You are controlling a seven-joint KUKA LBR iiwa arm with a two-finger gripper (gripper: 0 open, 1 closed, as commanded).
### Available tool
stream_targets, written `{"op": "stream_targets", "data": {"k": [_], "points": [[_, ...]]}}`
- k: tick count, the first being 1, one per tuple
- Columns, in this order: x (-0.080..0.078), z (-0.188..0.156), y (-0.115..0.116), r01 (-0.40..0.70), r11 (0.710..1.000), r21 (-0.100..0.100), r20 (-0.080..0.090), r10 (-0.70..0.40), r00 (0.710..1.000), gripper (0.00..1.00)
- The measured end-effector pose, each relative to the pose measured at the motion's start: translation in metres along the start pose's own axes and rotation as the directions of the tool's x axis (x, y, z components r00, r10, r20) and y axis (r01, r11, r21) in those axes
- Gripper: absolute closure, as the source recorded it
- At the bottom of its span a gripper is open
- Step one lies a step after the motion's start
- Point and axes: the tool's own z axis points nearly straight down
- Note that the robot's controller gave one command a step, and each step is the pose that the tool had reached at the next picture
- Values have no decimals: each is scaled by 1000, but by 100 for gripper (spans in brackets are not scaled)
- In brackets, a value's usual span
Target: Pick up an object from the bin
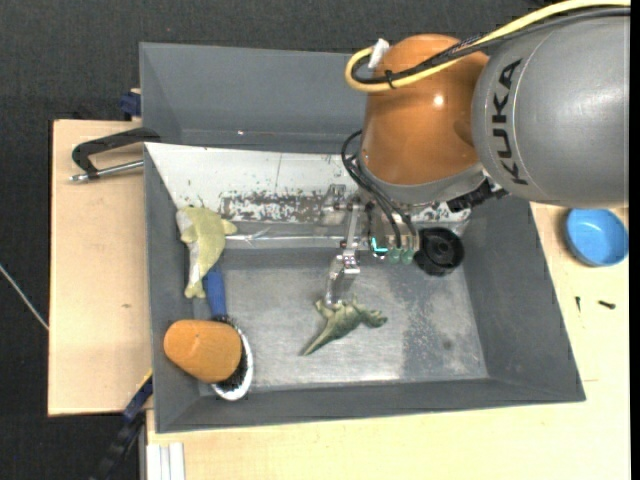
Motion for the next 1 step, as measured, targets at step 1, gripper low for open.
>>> {"op": "stream_targets", "data": {"k": [1], "points": [[0,111,-55,-66,998,0,-3,66,998,0]]}}
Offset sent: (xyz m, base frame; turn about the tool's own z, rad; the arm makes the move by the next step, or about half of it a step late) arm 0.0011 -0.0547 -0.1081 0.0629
